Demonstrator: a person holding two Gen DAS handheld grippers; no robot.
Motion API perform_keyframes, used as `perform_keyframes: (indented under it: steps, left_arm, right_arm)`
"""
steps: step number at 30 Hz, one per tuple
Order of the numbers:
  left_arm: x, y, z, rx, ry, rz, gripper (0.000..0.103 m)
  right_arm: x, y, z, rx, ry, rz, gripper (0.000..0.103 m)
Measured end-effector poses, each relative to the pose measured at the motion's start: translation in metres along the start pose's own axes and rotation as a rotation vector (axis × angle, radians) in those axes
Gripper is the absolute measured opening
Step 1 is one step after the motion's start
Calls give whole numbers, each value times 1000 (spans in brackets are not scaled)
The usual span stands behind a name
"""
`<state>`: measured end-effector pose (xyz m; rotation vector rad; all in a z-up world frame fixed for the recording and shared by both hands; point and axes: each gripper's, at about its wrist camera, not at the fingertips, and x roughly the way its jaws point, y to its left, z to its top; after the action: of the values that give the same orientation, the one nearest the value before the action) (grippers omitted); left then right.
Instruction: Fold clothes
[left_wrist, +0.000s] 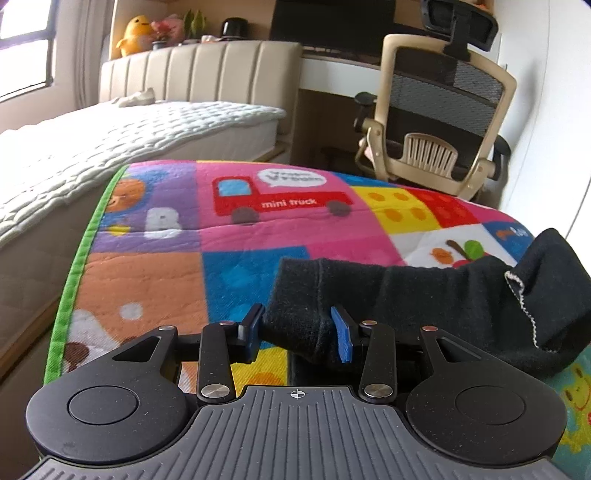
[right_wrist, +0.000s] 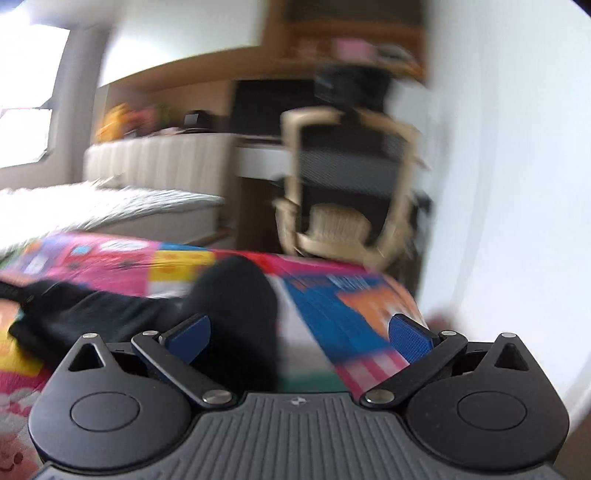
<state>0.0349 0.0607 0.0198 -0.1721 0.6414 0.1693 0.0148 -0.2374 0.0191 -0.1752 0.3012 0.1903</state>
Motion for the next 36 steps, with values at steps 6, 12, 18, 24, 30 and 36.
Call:
perform_keyframes:
  steps: [6, 12, 18, 24, 30, 36]
  left_arm:
    - [-2, 5, -1, -8, -4, -10, 44]
    - [-4, 16, 0, -34, -5, -24, 50]
    - [-2, 7, 3, -49, -27, -63, 58]
    - [7, 5, -5, -57, -27, -82, 72]
    - [6, 23, -11, -165, -1, -118, 80]
    - [-10, 16, -21, -114, 9, -102, 86]
  right_arm:
    - [40, 44, 5, -175, 79, 49, 103]
    - [36, -19, -3, 49, 96, -227, 103]
    - [25, -72, -28, 330, 159, -141, 103]
    - [24, -87, -40, 440, 139, -52, 103]
    - [33, -86, -37, 488, 136, -9, 103]
    - [13, -79, -43, 462, 167, 28, 103]
